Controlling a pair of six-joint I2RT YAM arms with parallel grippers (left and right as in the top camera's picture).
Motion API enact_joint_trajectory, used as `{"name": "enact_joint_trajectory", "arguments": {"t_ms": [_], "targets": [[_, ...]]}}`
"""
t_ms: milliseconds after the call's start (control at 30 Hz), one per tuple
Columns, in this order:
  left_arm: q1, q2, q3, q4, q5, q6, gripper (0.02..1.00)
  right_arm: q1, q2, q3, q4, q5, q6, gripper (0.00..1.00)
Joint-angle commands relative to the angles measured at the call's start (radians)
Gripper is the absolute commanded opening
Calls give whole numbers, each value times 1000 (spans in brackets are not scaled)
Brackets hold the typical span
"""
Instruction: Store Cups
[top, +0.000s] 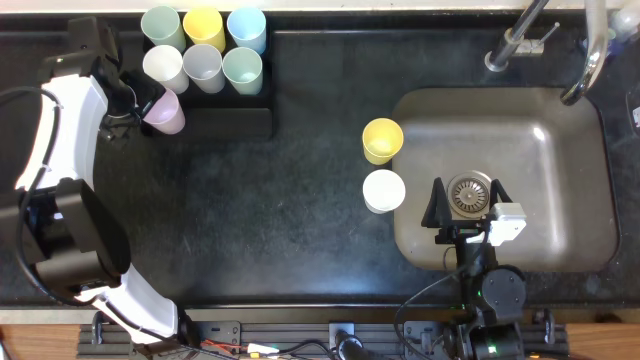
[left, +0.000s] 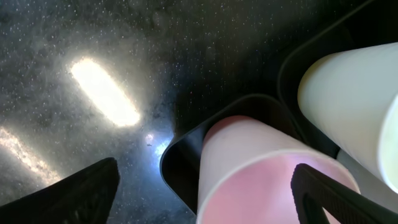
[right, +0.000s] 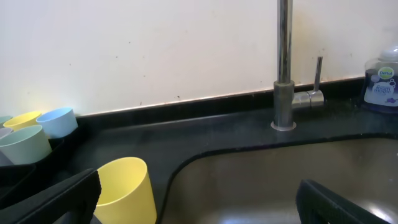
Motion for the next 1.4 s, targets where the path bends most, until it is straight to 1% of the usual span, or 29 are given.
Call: {"name": "enact_joint_trajectory", "arguments": {"t_ms": [33,167,267,400,533,600,700,800,1033,1200,1400], "targets": [[-9,-109,16,-18,-1,-5,1000,-6,-8,-13,5,-6,4,996],[-49,-213,16,-23,-1,6,1000,-6,-8,-13,5,-6,4,996],[-116,-261,24,-26,-1,41,1000,-6,-8,-13,5,-7,5,996],[-272,-268,46,-18,-11,80,1000,-6,-8,-13,5,-6,4,998],[-484,-231,46,28,-77,79,1000,-6,-8,-13,5,-7,4,998],[-581,-200,46,71,-94,79,1000,-6,-8,-13,5,-6,4,998],[-700,-145,46,136,-94,79,1000,-6,-8,-13,5,-7,4,996],[-782,-100,47,177,-70,74,1000,-6,-8,-13,5,-7,4,993],[-871,-45,47,199,40,45,1000,-6,-8,-13,5,-7,4,998],[-903,-24,47,206,48,36,1000,-6,-8,-13,5,-6,4,993],[-920,8,47,206,104,26,1000,-6,-8,-13,5,-7,4,998]]}}
